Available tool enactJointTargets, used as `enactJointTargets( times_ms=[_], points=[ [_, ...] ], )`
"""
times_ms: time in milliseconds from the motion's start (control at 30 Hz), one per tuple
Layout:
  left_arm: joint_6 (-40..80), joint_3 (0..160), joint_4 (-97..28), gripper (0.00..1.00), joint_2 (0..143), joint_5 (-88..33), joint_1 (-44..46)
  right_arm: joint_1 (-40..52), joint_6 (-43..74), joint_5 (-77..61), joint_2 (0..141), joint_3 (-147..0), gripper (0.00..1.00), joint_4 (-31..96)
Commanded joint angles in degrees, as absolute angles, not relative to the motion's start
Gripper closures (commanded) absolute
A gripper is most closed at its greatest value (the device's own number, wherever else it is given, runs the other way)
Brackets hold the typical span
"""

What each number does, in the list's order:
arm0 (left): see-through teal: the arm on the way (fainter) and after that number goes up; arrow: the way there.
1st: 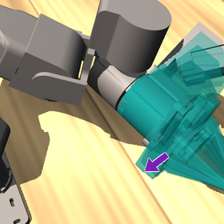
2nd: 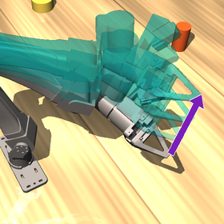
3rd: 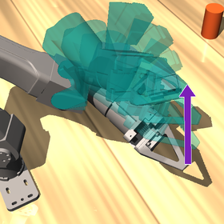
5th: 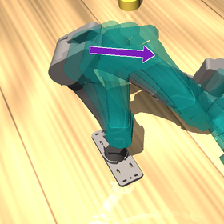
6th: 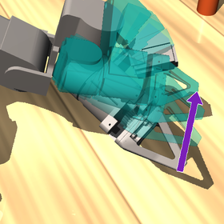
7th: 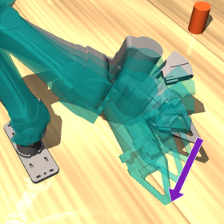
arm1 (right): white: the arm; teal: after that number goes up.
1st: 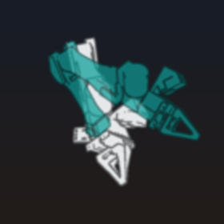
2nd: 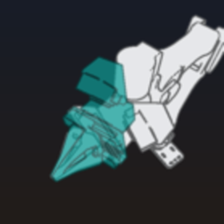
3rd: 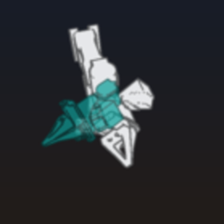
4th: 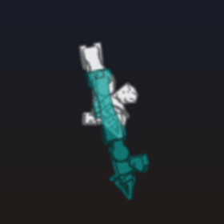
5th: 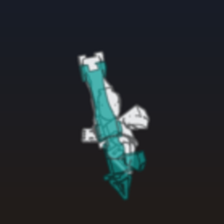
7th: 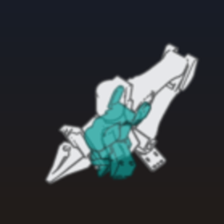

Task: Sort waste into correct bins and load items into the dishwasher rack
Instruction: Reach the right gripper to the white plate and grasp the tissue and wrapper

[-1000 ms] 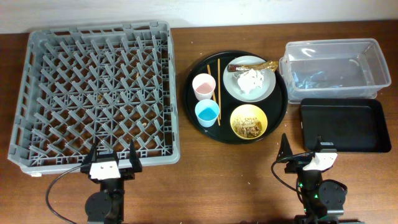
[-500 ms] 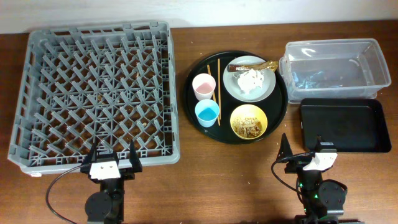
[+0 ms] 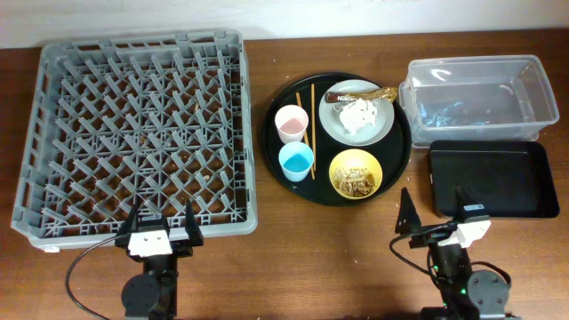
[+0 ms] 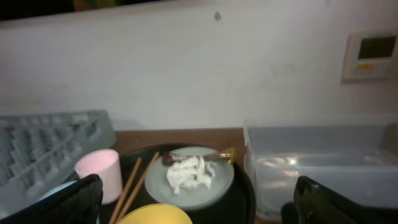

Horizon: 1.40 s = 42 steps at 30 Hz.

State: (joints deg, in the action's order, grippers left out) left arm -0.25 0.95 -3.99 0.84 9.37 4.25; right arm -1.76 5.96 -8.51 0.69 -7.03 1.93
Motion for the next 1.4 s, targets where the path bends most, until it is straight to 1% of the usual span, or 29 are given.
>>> enactJointTargets(
  times_ms=[0,67,133,200,233,300,333,400,433,500,567,633,733,767,800,833,900,1100,1133,1167,1200,1267,1300,1333,1367],
  points=[
    [-1.15,0.51,-3.88,0.01,0.4,8.58,3.95,-1.5,2.7,-11.46,0.67,-14.98,0.02,7.88],
    [-1.15,0.51,-3.88,0.01,0.4,8.58,3.95,-1.5,1.89,-12.99,5.02,-27.4,0.02,17.08],
    [-1.15,0.51,-3.88,0.01,0.4,8.58,3.95,-1.5,1.91,-14.87,13.45,-37.85,0.02,23.46],
    [-1.15,0.51,-3.88,0.01,0.4,8.58,3.95,-1.5,1.91,-17.69,26.13,-49.47,0.02,30.26],
    [-1.15,0.51,-3.88,0.01,0.4,8.58,3.95,-1.45,1.91,-19.62,38.35,-59.44,0.02,35.9],
    [-1.15,0.51,-3.88,0.01,0.4,8.58,3.95,-1.45,1.93,-19.97,49.93,-69.14,0.01,41.78],
    [-1.15,0.51,-3.88,0.01,0.4,8.58,3.95,-1.45,1.93,-20.8,58.11,-75.59,0.02,44.95],
    [-1.15,0.51,-3.88,0.01,0.4,8.58,3.95,-1.45,1.93,-27.97,72.99,-87.31,0.02,45.56],
    [-1.15,0.51,-3.88,0.01,0.4,8.58,3.95,-1.45,1.98,-28.6,77.43,-89.8,0.02,45.06],
    [-1.15,0.51,-3.88,0.01,0.4,8.58,3.95,-1.45,2.74,-32.36,89.27,-91.53,0.02,38.06],
    [-1.15,0.51,-3.88,0.01,0.4,8.58,3.95,-0.93,3.18,-31.55,97.25,-91.53,0.02,33.08],
    [-1.15,0.51,-3.88,0.01,0.4,8.58,3.95,3.09,8.29,-17.08,105.75,-91.55,0.02,29.54],
    [-1.15,0.51,-3.88,0.01,0.4,8.58,3.95,10.68,13.93,3.53,114.15,-91.55,0.02,27.33],
    [-1.15,0.51,-3.88,0.01,0.4,8.58,3.95,12.67,17.15,8.86,116.62,-91.55,0.02,26.89],
    [-1.15,0.51,-3.88,0.01,0.4,8.58,3.95,13.74,19.2,11.35,118.32,-91.55,0.02,26.35],
    [-1.15,0.51,-3.88,0.01,0.4,8.58,3.95,14.59,22.44,12.86,120.44,-91.55,0.0,25.74],
    [-1.15,0.51,-3.88,0.01,0.4,8.58,3.95,14.48,26.7,13.61,123.31,-91.53,0.04,25.52],
    [-1.15,0.51,-3.88,0.01,0.4,8.58,3.95,14.17,27.42,16.38,126.69,-91.5,0.12,26.15],
    [-1.15,0.51,-3.88,0.01,0.4,8.58,3.95,14.17,27.55,16.34,127.48,-91.5,0.21,26.33],
    [-1.15,0.51,-3.88,0.01,0.4,8.58,3.95,14.17,27.66,16.12,127.5,-91.5,0.27,26.59],
    [-1.15,0.51,-3.88,0.01,0.4,8.58,3.95,14.17,29.54,16.1,127.57,-91.5,0.44,27.79],
    [-1.15,0.51,-3.88,0.01,0.4,8.58,3.95,14.17,31.0,15.53,127.72,-91.5,0.61,29.52],
    [-1.15,0.51,-3.88,0.01,0.4,8.58,3.95,14.2,30.98,13.37,127.72,-91.53,0.72,30.79],
    [-1.15,0.51,-3.88,0.01,0.4,8.58,3.95,14.2,30.98,10.79,127.66,-91.55,0.94,31.38],
    [-1.15,0.51,-3.88,0.01,0.4,8.58,3.95,14.17,30.96,8.82,127.39,-91.83,0.96,31.57]
  ],
)
